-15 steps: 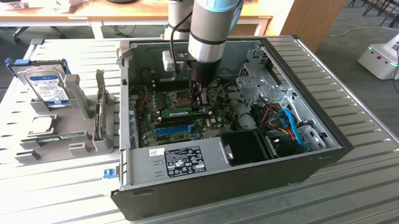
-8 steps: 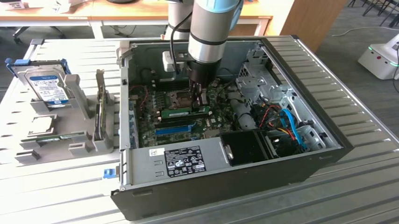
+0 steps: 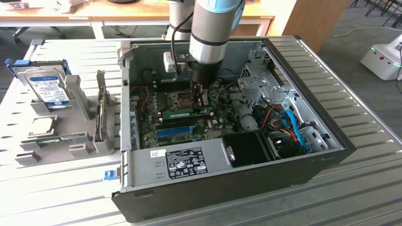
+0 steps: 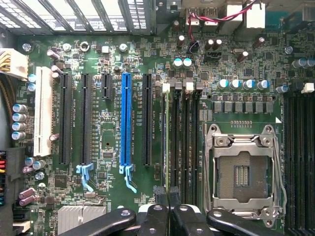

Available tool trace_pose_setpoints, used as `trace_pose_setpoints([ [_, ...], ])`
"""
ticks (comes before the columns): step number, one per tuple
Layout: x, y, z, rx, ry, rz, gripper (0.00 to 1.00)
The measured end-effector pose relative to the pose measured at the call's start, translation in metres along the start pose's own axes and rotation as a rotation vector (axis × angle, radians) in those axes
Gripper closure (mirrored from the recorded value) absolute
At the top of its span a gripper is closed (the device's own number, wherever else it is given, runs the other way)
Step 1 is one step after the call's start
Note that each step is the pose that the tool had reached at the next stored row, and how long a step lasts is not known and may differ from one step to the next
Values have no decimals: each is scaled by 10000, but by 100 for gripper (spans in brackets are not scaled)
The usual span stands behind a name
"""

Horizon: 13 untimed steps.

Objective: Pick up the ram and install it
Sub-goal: 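Insert the ram into the slot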

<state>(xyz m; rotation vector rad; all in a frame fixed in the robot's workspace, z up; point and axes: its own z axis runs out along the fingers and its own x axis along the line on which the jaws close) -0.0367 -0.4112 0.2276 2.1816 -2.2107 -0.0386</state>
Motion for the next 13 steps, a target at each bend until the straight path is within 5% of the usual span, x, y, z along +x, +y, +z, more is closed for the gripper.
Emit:
trace_pose_setpoints([
  [13,0,0,21,0,0,1,88],
])
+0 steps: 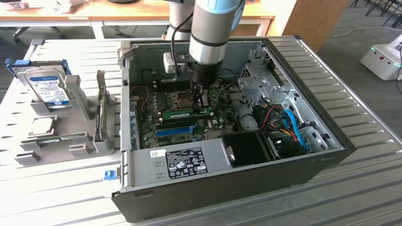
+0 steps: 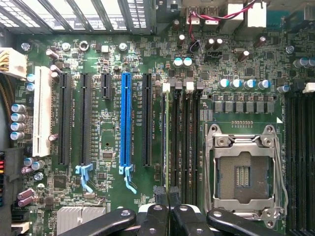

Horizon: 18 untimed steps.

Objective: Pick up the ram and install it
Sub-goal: 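Insert the ram into the slot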

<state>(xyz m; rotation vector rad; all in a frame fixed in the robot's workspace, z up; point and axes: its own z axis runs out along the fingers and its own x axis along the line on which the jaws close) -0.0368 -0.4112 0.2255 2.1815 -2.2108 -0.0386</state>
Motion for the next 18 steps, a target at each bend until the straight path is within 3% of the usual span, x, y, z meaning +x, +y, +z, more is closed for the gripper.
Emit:
trace_pose_setpoints([
  [18,0,-2,45,-1,1,0,87],
])
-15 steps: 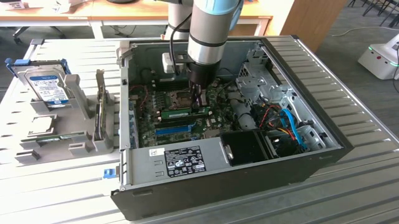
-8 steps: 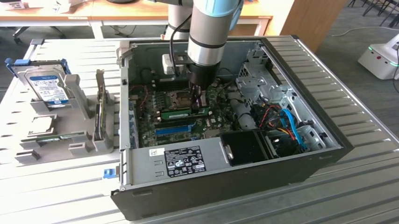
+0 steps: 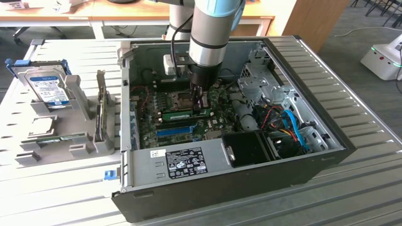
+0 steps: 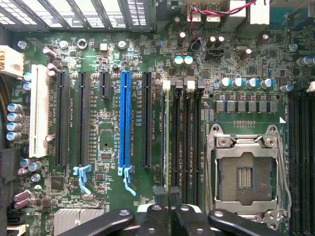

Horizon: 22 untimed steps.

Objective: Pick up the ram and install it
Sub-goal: 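Insert the ram into the slot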

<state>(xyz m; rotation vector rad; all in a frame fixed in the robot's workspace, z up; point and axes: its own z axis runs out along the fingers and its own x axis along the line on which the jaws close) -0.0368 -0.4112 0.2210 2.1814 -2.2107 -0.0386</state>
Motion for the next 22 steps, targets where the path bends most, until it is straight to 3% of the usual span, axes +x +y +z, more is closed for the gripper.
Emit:
trace_pose_setpoints([
  [1,0,0,0,1,1,0,81],
  [12,0,0,-7,1,-1,0,81],
  [22,2,10,-239,1,0,0,81],
])
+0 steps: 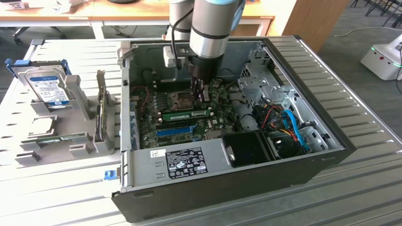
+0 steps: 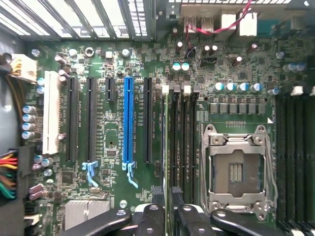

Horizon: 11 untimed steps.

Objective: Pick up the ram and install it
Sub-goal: 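Insert the ram into the slot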

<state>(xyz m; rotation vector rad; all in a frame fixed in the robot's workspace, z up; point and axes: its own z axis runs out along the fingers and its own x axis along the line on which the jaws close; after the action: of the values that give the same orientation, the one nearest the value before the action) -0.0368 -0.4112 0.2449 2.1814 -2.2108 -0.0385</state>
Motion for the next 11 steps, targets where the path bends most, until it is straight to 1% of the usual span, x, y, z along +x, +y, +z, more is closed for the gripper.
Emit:
trace_pose_setpoints([
  [11,2,12,-305,0,-1,0,81],
])
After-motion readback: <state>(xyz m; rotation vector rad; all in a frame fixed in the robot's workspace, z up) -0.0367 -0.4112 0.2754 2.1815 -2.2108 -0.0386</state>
